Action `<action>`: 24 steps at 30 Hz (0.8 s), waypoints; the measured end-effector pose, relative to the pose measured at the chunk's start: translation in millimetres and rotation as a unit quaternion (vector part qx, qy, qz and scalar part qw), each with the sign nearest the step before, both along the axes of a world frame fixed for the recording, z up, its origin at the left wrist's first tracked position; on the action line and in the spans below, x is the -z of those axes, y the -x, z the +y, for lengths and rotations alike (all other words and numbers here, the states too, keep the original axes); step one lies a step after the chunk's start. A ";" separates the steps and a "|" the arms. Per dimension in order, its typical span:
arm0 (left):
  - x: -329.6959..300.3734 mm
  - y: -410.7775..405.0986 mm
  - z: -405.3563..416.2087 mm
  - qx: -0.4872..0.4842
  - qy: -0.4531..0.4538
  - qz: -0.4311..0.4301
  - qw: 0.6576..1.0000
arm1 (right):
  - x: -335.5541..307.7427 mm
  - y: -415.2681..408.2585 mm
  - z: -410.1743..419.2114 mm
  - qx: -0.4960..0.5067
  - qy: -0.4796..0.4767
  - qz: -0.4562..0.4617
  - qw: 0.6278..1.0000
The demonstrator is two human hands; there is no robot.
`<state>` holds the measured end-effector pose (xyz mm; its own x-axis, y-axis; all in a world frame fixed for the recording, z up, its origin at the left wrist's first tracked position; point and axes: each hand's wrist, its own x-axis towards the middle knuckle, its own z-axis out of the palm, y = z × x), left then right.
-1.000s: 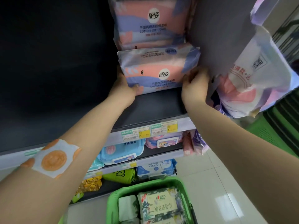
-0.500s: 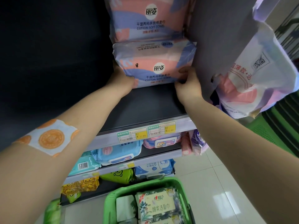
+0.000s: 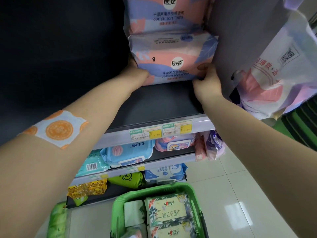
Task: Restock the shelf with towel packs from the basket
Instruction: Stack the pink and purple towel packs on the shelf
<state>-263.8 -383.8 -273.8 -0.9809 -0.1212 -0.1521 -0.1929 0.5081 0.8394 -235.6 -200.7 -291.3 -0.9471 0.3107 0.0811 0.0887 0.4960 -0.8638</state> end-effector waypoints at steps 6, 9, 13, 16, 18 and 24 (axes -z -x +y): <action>-10.8 -66.2 10.3 0.059 0.100 0.066 0.991 | -3.5 -31.0 -12.9 -0.029 -0.083 0.019 0.996; -5.3 -112.4 14.0 0.097 0.207 0.105 0.968 | -4.1 -62.9 -25.3 -0.077 -0.115 0.070 0.988; 9.1 -179.2 13.2 0.120 0.225 0.154 0.955 | 4.1 -111.5 -40.7 -0.150 -0.136 0.115 0.972; 29.3 -242.3 3.0 0.128 0.188 0.133 0.965 | 19.8 -150.0 -40.2 -0.193 -0.146 0.140 0.960; 51.5 -280.7 -9.0 0.127 0.147 0.059 0.979 | 35.3 -170.9 -30.2 -0.207 -0.162 0.148 0.953; 180.0 -357.6 -43.5 0.040 0.179 -0.260 0.948 | 105.4 -218.4 3.7 -0.226 -0.201 0.058 0.952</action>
<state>93.8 -427.2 -453.9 -0.7924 -0.1851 -0.5813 -0.4824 0.7735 0.4112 -17.2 -196.9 -396.7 -0.9539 -0.2040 0.2203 -0.2967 0.7526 -0.5879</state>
